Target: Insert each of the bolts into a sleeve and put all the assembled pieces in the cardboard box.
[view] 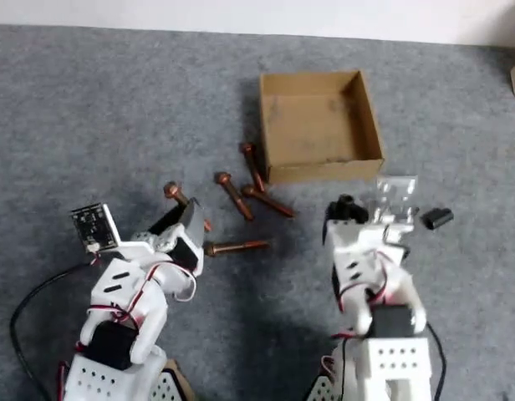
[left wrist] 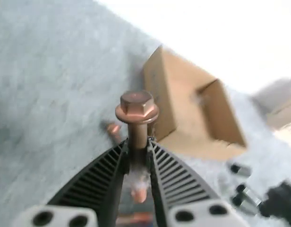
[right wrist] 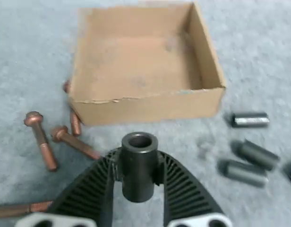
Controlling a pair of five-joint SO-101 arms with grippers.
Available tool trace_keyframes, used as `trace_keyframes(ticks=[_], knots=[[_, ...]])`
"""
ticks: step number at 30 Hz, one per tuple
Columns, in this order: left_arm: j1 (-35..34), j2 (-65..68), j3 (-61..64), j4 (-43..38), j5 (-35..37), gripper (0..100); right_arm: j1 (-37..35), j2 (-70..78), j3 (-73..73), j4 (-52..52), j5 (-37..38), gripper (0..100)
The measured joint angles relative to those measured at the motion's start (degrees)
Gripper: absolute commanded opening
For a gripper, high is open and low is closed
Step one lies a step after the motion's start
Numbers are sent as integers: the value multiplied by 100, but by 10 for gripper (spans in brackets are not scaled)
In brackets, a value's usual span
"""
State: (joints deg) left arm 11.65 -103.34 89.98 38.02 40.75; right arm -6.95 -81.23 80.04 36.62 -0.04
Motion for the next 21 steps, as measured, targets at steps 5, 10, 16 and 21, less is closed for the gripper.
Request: trace_keyframes(ticks=[5, 10, 16, 21], knots=[[-9, 0, 0, -765, 0, 5, -246, -1424, 1108, -527, 70, 5], [-9, 0, 35, -1371, 0, 5, -668, -2224, 1574, -624, 1248, 5], [9, 0, 404, -2242, -9, 5, -1108, -2286, 1574, -642, 1741, 5], [554, 18, 598, -2875, -554, 5, -1662, -2286, 1574, -756, 1609, 5]])
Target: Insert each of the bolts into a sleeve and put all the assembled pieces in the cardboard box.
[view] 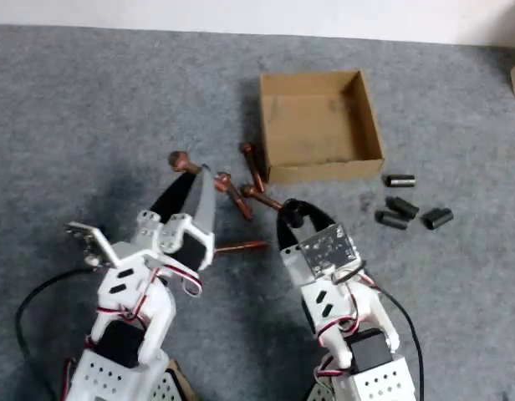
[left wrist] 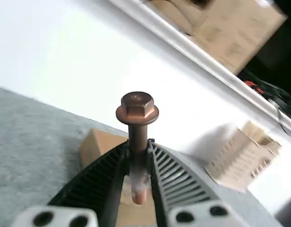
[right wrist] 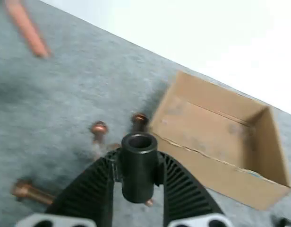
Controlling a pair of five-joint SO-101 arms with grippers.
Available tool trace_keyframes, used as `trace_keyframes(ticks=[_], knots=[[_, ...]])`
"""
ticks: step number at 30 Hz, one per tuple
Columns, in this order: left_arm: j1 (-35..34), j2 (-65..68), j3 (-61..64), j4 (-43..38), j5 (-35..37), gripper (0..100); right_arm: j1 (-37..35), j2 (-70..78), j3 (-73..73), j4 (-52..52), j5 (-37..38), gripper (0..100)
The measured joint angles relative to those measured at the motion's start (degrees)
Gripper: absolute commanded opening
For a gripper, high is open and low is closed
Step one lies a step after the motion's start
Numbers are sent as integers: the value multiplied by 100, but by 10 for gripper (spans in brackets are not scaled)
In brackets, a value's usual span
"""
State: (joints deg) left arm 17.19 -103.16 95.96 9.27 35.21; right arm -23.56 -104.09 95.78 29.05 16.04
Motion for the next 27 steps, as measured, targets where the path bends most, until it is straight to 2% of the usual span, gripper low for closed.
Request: trace_keyframes(ticks=[3, 12, 19, 27], knots=[[237, -9, 0, -70, -88, 5, -404, 0, 0, -18, -281, 5], [448, -9, 0, -79, -114, 5, -1064, 0, 0, -18, -457, 5], [1116, -9, 0, 132, -114, 5, -1099, 0, 0, -18, -457, 5], [1160, -70, 0, 563, -114, 5, -1090, 9, 0, -18, -457, 5]])
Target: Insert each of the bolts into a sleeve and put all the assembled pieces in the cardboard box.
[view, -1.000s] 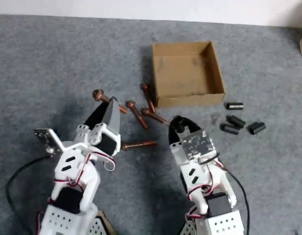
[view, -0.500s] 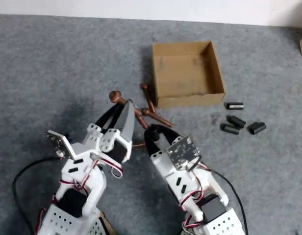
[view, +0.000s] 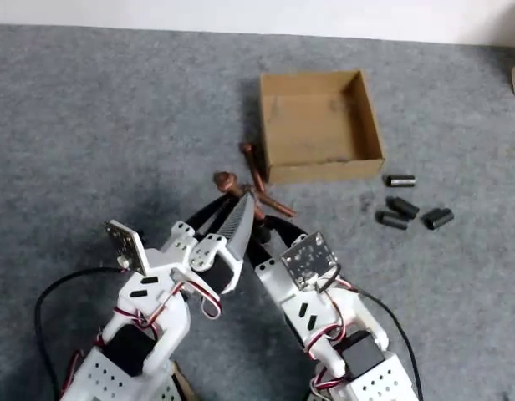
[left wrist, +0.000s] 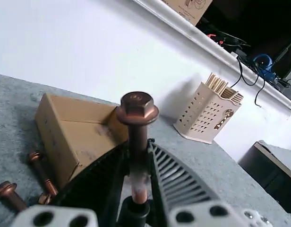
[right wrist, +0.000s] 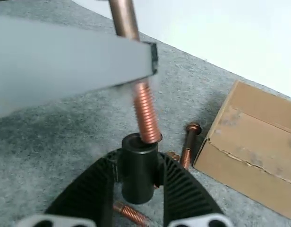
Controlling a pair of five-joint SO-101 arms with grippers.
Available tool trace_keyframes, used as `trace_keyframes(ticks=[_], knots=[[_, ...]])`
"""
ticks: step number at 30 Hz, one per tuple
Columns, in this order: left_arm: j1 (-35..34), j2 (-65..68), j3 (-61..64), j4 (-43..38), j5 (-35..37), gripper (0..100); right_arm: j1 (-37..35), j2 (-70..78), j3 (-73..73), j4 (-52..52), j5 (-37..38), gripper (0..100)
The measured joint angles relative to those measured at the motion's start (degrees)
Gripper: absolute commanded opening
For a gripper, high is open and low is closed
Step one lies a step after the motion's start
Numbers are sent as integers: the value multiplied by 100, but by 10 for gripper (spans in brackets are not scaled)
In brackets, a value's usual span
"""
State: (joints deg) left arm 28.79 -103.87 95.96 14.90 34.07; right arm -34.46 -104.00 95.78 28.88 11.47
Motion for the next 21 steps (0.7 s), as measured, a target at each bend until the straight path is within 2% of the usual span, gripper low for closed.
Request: trace_keyframes(ticks=[7, 13, 21], knots=[[44, 35, 0, 316, -18, 5, 0, 0, 0, 0, 0, 5], [255, 62, 0, 818, -563, 6, -44, 0, 0, -18, 0, 5], [510, -35, 0, 1116, -651, 8, -70, 0, 0, -193, 9, 5]])
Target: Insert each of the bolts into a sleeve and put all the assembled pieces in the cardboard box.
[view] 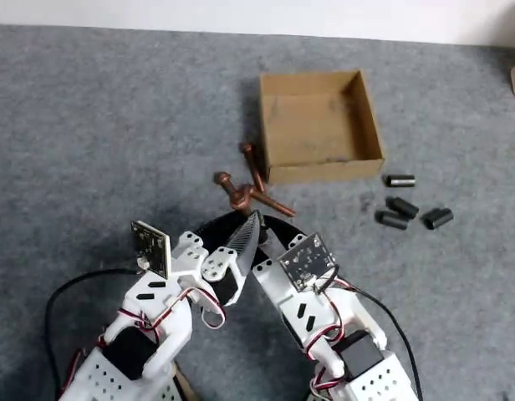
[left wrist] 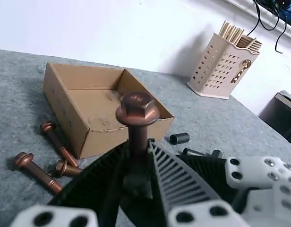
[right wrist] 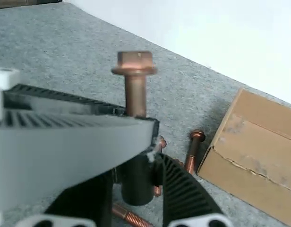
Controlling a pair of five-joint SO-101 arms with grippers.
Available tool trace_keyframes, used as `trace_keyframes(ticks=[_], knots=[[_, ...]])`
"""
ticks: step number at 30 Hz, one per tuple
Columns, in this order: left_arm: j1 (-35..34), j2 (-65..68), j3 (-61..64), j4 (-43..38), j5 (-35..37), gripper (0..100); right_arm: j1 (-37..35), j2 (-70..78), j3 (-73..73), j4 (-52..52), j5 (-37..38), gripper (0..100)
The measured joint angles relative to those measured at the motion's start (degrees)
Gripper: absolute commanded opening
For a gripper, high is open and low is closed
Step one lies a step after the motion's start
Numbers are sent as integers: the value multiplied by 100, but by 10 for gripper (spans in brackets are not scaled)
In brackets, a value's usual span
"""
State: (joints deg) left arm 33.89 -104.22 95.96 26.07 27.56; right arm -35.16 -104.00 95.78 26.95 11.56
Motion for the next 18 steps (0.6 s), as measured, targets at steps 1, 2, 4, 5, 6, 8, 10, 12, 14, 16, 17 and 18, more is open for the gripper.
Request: trace_keyframes(ticks=[1, 2, 4, 5, 6, 8, 10, 12, 14, 16, 17, 18], knots=[[-26, 0, 0, 9, 0, 14, 0, 0, 0, 0, 0, 5], [-70, 0, 0, 18, -44, 34, 0, 0, 0, 0, 0, 5], [-88, 0, -9, 18, -387, 119, 0, 0, 0, 0, 0, 5], [-114, 0, -9, 18, -624, 175, 0, 0, 0, 0, 0, 5], [-123, 0, -9, 18, -870, 232, 0, 0, 0, 0, 0, 5], [-185, 0, -9, 35, -1187, 326, 18, 0, 0, -9, 0, 5], [-237, 62, -9, 88, -1187, 382, 35, 0, 0, -26, 0, 5], [-264, 53, 9, 149, -1178, 399, 35, 0, 0, -26, -9, 5], [-404, 53, 18, 185, -1073, 400, 62, 0, 0, -35, -18, 5], [-571, 62, 18, 237, -993, 400, 202, 0, 0, -44, -26, 5], [-659, 70, 18, 264, -976, 400, 316, 0, 9, -44, -26, 5], [-747, 70, 18, 273, -949, 400, 457, 0, 9, -44, -26, 5]])
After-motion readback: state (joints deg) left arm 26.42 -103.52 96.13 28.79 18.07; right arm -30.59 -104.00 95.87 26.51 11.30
